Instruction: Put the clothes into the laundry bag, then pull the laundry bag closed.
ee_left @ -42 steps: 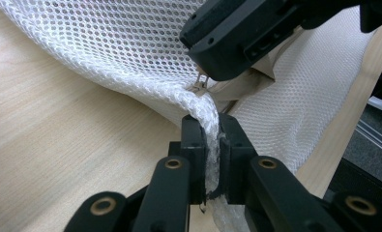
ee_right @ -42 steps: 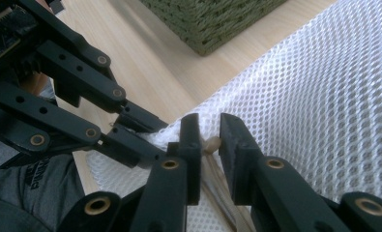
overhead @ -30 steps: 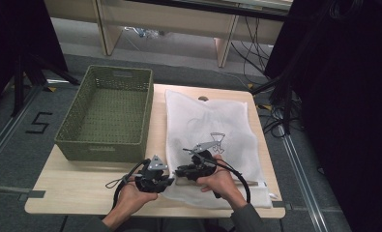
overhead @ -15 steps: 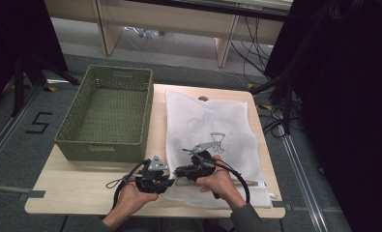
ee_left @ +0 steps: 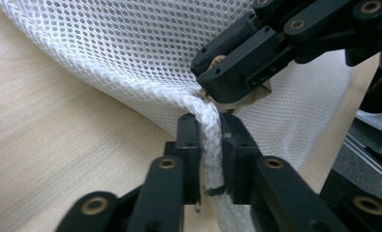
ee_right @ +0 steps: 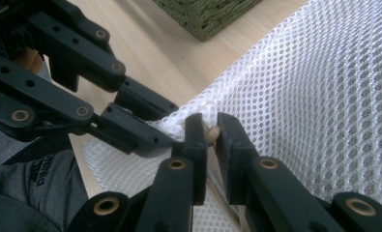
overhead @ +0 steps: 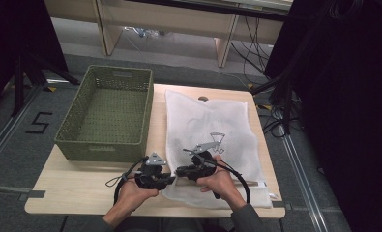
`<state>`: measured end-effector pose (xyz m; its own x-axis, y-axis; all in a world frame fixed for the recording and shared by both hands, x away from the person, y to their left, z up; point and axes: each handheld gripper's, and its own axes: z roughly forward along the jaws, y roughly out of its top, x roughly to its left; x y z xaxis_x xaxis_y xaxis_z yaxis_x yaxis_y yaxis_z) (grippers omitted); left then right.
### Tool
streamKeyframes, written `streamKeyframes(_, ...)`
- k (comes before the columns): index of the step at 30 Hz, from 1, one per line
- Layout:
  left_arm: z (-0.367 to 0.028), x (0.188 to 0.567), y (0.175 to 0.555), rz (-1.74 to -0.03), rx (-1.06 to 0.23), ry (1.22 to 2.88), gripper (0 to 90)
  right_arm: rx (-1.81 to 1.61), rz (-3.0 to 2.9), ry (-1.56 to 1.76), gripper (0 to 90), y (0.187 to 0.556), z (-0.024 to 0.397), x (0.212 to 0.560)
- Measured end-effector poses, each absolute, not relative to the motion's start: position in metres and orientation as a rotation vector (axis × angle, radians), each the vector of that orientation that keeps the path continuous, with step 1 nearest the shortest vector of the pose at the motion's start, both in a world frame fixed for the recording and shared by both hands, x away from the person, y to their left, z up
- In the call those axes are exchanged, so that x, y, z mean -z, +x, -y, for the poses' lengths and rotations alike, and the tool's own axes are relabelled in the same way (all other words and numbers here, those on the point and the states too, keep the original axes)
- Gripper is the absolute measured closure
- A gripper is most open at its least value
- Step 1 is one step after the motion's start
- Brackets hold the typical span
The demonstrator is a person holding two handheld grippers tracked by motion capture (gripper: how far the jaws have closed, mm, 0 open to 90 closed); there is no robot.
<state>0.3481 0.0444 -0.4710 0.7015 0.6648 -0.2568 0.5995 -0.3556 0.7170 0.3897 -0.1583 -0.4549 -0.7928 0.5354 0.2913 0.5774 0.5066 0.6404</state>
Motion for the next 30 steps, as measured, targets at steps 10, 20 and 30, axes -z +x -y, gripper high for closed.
streamKeyframes(10,-0.043,0.470,0.344,-0.935,-0.161,2.087,82.6,1.187,2.681,-0.976,82.0,0.391,0.158,0.457)
streamKeyframes(20,-0.042,0.467,0.338,-0.958,-0.208,2.054,84.5,1.243,2.634,-1.070,87.4,0.388,0.160,0.453)
streamKeyframes(30,-0.039,0.462,0.330,-0.949,-0.245,2.034,85.7,1.269,2.676,-1.105,87.5,0.377,0.162,0.441)
